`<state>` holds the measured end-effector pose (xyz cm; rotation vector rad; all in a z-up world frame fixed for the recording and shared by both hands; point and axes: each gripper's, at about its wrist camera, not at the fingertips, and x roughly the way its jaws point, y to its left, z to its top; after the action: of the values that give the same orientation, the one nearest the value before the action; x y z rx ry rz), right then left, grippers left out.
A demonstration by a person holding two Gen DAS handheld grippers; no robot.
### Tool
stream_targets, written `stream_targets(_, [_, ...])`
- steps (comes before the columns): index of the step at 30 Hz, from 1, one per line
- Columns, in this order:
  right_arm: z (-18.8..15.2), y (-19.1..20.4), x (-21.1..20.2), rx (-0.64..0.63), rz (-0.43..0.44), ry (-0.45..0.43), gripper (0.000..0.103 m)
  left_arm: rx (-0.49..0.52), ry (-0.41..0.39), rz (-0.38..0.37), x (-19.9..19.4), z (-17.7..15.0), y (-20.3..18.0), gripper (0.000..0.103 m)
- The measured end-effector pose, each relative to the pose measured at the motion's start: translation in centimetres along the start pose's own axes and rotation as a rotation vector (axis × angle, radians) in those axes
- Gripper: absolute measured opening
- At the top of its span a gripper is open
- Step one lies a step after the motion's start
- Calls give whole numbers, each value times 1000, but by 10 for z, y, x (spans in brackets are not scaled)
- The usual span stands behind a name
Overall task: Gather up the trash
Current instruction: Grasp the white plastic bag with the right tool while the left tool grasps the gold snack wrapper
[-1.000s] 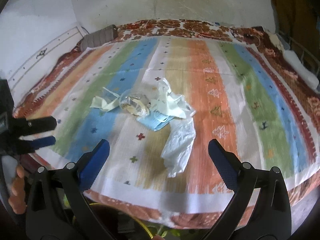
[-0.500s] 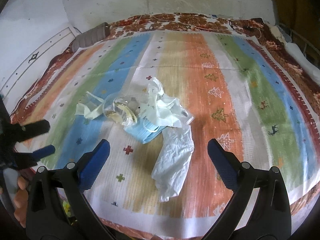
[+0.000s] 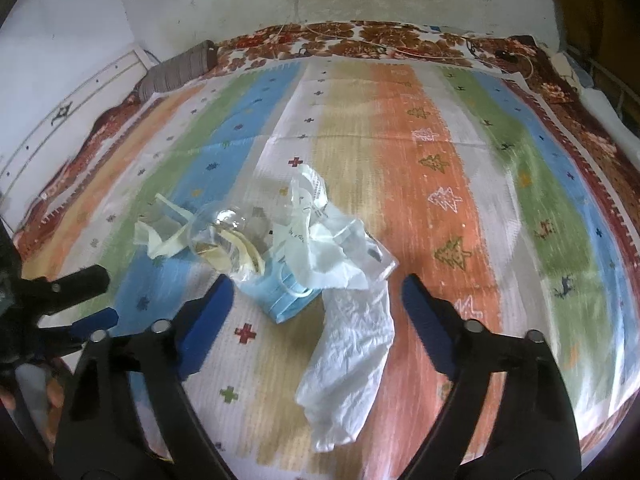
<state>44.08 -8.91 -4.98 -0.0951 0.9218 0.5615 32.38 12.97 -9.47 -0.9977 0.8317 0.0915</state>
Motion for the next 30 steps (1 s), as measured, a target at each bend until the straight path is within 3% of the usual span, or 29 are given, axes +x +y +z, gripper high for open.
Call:
stream_targets(8, [8,2,22,-35,-22,17,66,-15,41,-55,16,3,-6,85])
stream_targets(17, [8,1,40,-32,-27,47,43,-71,51,-94,37,7,-4,84])
stream_targets(22, [8,3,44,-52,-27,52,18,-90,61,-108,52,7,-2,77])
stream_targets(25, [6,1,46,-47,-36,58,10,-108,59,-116,59,5,0,71])
stream_targets(27, [6,-2,46,-24,-35,61,8,-116,55,-125,63,3,-1,63])
stream_targets(30, [5,-5,45,-18,-25,57,6,-106,46,-145,70,2,-10,59])
